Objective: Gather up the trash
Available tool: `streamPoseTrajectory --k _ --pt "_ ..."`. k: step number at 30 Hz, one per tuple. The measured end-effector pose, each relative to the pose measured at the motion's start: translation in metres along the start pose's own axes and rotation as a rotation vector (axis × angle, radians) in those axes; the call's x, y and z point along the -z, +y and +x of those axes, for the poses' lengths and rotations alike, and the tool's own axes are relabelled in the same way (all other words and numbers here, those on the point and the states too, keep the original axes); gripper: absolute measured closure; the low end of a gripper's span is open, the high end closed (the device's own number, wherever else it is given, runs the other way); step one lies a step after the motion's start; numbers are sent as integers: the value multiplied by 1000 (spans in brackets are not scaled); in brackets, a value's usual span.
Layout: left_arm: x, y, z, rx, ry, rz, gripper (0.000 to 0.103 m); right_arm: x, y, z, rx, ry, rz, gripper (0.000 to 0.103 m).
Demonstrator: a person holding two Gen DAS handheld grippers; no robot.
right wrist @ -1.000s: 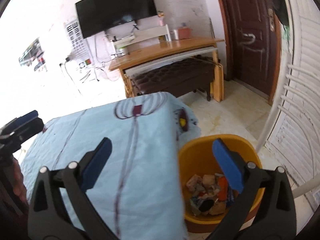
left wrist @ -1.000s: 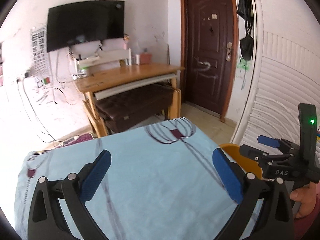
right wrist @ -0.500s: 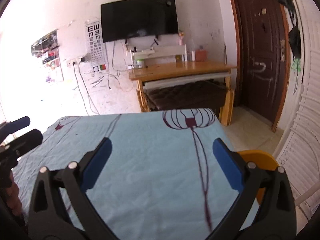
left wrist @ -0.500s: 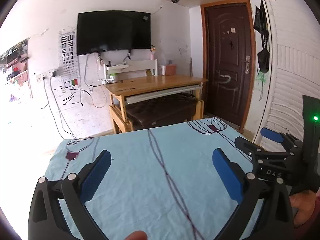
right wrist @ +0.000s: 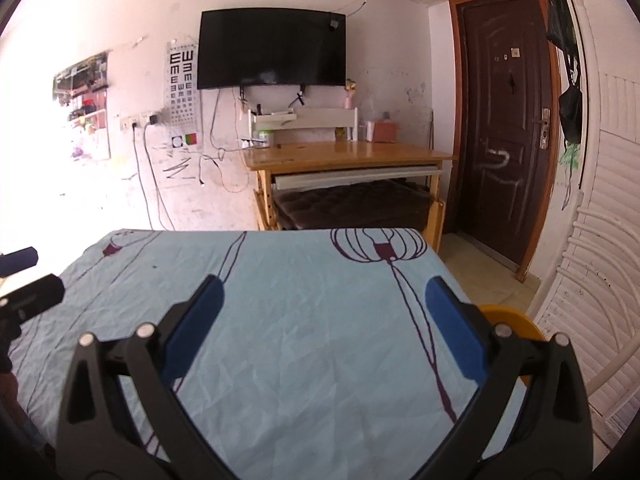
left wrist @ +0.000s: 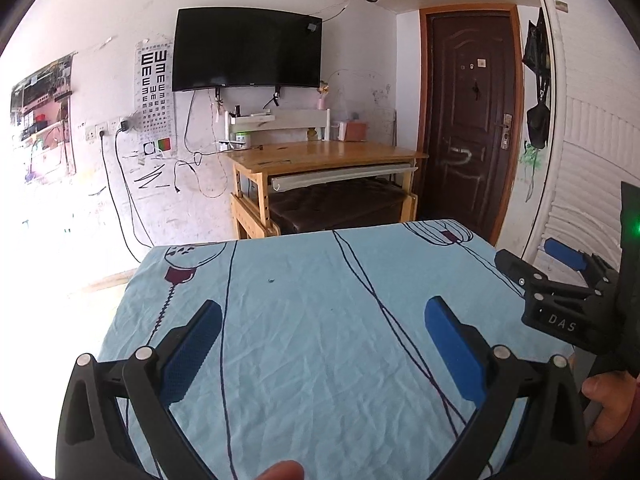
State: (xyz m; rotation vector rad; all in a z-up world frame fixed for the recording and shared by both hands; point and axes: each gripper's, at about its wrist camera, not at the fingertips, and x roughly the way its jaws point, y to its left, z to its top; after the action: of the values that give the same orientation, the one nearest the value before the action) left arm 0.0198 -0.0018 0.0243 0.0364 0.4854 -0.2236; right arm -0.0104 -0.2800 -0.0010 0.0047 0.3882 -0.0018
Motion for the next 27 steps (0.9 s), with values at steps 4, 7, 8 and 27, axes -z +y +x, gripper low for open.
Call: streamPoseTrajectory --k 4,7,8,27 --pt "0 3 0 -4 -1 -5 7 2 3 1 -2 7 0 6" --pt "1 3 0 -15 -1 -3 7 3 2 3 -5 19 0 6" --pt "1 2 1 -18 0 -2 7 3 1 4 -7 21 3 6" --pt "3 -1 8 -36 19 -2 7 3 0 9 -13 36 12 6"
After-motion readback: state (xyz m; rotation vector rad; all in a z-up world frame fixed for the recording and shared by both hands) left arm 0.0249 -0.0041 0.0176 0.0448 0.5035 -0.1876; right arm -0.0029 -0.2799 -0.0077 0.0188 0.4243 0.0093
